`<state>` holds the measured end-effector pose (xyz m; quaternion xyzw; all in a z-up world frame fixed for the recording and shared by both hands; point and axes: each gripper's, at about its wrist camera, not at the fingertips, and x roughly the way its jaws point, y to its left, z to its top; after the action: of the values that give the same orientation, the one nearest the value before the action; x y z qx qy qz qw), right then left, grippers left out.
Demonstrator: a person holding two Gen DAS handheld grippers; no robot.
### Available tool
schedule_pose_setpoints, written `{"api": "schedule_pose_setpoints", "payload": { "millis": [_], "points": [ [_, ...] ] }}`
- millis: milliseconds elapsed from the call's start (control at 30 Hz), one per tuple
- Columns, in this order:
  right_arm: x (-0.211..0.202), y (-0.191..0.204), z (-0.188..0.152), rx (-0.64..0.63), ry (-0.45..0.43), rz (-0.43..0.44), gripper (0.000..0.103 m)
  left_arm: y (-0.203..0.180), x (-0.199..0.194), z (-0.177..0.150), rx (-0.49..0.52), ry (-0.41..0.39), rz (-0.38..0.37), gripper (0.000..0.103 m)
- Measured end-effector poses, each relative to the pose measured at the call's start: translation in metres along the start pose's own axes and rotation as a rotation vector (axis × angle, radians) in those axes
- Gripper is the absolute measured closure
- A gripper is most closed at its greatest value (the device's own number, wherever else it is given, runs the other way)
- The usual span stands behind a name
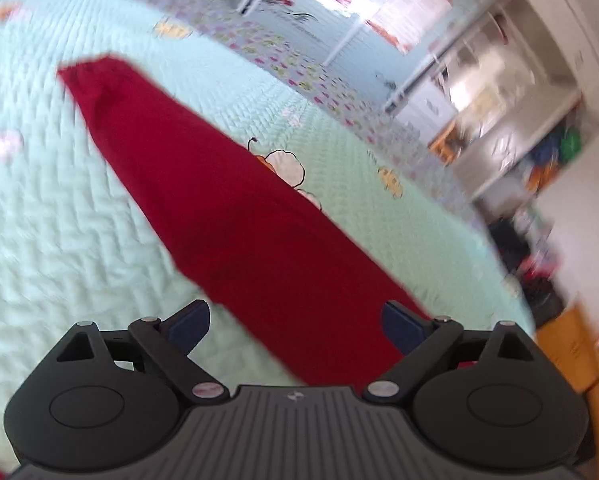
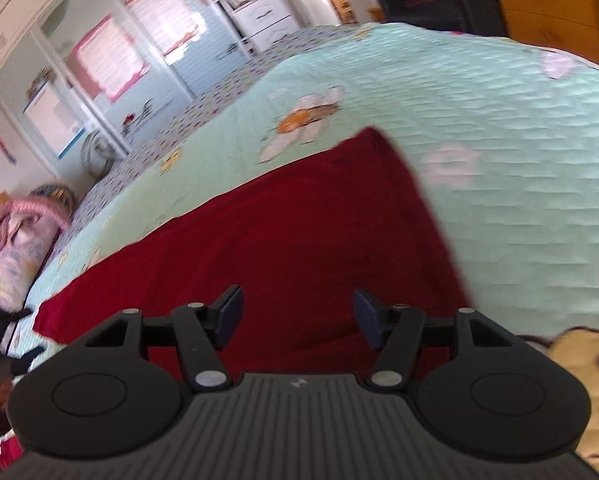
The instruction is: Fold clothes
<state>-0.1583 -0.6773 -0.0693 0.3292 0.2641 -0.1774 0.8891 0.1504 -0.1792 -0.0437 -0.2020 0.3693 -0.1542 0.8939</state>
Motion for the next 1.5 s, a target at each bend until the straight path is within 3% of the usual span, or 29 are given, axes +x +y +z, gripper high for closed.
{"api": "schedule_pose_setpoints", "payload": {
  "millis": [67, 233, 333, 467, 533, 667, 833, 933, 1033, 1067, 1133, 1167, 1267, 1400, 1500],
  "points": [
    [0.001, -0.007, 0.010, -0.002, -0.013, 0.017, 0.041, -0.009, -0.003, 0.003, 0.045, 0.024, 0.026, 0.008],
    [0.009, -0.018, 0.033, 0.012, -0.048, 0.048, 0.040, -0.036, 0.010, 0.024, -0.049, 0.104, -0.078, 0.008],
    [0.018, -0.030, 0.043, 0.054, -0.058, 0.076, 0.037, -0.082, 0.035, 0.036, 0.049, 0.179, -0.111, 0.006],
    [0.034, -0.032, 0.058, 0.001, -0.031, 0.102, 0.036, -0.133, 0.082, 0.040, 0.078, 0.297, -0.132, 0.006],
    [0.044, -0.033, 0.070, -0.038, -0.005, 0.125, 0.036, -0.159, 0.098, 0.036, 0.188, 0.302, -0.074, 0.006],
    [0.062, -0.045, 0.099, -0.066, -0.018, 0.125, 0.028, -0.181, 0.121, 0.021, 0.252, 0.327, -0.049, 0.006],
    [0.100, -0.064, 0.131, -0.094, 0.068, 0.146, 0.025, -0.199, 0.137, 0.012, 0.409, 0.256, 0.020, 0.006],
    [0.123, -0.073, 0.136, -0.080, 0.152, 0.165, 0.025, -0.202, 0.140, 0.012, 0.448, 0.235, 0.047, 0.006],
    [0.127, -0.077, 0.136, -0.099, 0.160, 0.216, 0.023, -0.204, 0.141, 0.014, 0.452, 0.240, 0.055, 0.006],
    [0.127, -0.076, 0.136, -0.113, 0.168, 0.222, 0.027, -0.204, 0.141, 0.014, 0.460, 0.243, 0.059, 0.006],
    [0.127, -0.074, 0.135, -0.142, 0.183, 0.232, 0.049, -0.206, 0.143, 0.014, 0.476, 0.245, 0.064, 0.006],
    [0.126, -0.073, 0.134, -0.157, 0.193, 0.232, 0.065, -0.208, 0.143, 0.013, 0.498, 0.236, 0.060, 0.006],
    [0.123, -0.068, 0.131, -0.209, 0.192, 0.219, 0.076, -0.217, 0.143, 0.009, 0.604, 0.190, 0.039, 0.006],
    [0.103, -0.057, 0.124, -0.273, 0.118, 0.213, 0.089, -0.231, 0.142, -0.010, 0.913, 0.112, -0.003, 0.006],
    [0.081, -0.048, 0.118, -0.305, 0.049, 0.224, 0.090, -0.232, 0.148, -0.021, 1.055, 0.124, -0.029, 0.006]
  ]
}}
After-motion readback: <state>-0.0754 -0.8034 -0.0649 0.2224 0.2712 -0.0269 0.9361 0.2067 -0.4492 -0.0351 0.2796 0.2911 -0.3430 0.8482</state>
